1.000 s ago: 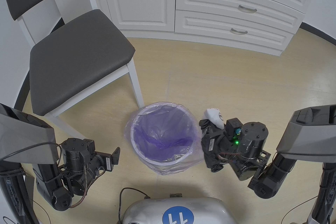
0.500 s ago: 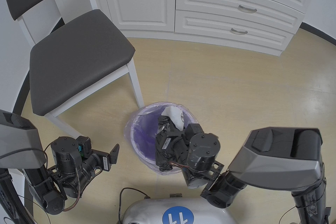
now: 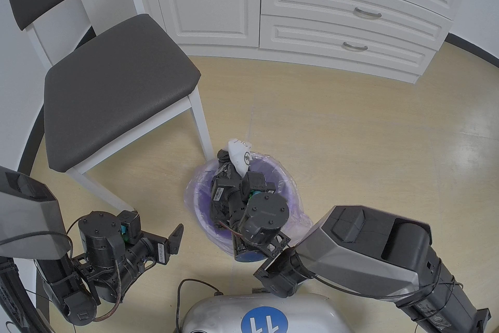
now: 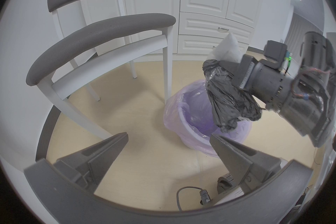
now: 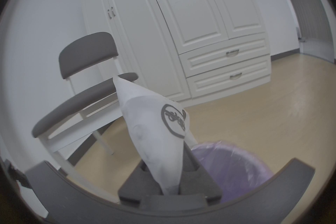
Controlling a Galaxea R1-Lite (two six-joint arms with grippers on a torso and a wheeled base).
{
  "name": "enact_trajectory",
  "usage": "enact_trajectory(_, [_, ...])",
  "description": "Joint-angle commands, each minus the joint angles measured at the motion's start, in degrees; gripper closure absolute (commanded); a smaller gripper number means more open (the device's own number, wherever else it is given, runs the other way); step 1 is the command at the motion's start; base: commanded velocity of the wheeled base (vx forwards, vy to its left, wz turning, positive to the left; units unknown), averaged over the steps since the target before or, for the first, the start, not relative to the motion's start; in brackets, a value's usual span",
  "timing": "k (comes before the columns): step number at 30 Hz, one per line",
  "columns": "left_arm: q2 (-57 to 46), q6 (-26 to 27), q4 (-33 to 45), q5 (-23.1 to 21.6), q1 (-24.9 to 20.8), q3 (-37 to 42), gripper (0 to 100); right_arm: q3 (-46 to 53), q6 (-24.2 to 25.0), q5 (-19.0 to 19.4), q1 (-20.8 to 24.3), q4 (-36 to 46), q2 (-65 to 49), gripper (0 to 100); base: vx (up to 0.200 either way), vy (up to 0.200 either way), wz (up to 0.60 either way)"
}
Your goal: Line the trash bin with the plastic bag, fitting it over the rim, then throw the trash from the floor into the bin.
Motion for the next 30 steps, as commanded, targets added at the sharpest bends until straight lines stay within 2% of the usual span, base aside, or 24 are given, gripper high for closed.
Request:
enact_trajectory(1, [0.30, -0.02, -0.03, -0.01, -0.44, 0.12, 0, -7.18, -3.92, -2.53, -1.74, -1.00, 4.94, 100, 0.000, 0.000, 0.00])
enact_trajectory(5, [0.21, -0.02, -0.03, -0.01, -0.44, 0.03, 0, -13.95, -7.00, -3.32, -2.44, -1.00, 8.46, 100, 0.000, 0.000, 0.00])
enact_trajectory(10, [0.12, -0.02, -0.03, -0.01, -0.44, 0.12, 0, -26.78, -12.53, -3.23, -5.52, -1.00, 16.10, 100, 0.000, 0.000, 0.00])
enact_trajectory(19, [0.30, -0.02, -0.03, -0.01, -0.44, 0.12, 0, -27.83, -13.06, -2.97, -6.13, -1.00, 18.39, 100, 0.000, 0.000, 0.00])
enact_trajectory(22, [0.12, -0.02, -0.03, -0.01, -0.44, 0.38, 0, -28.36, -13.06, -1.82, -7.01, -1.00, 20.23, 100, 0.000, 0.000, 0.00])
enact_trajectory(30, [0.74, -0.02, -0.03, -0.01, -0.62, 0.56, 0, -29.50, -13.15, -1.38, -6.40, -1.00, 21.82, 100, 0.000, 0.000, 0.00])
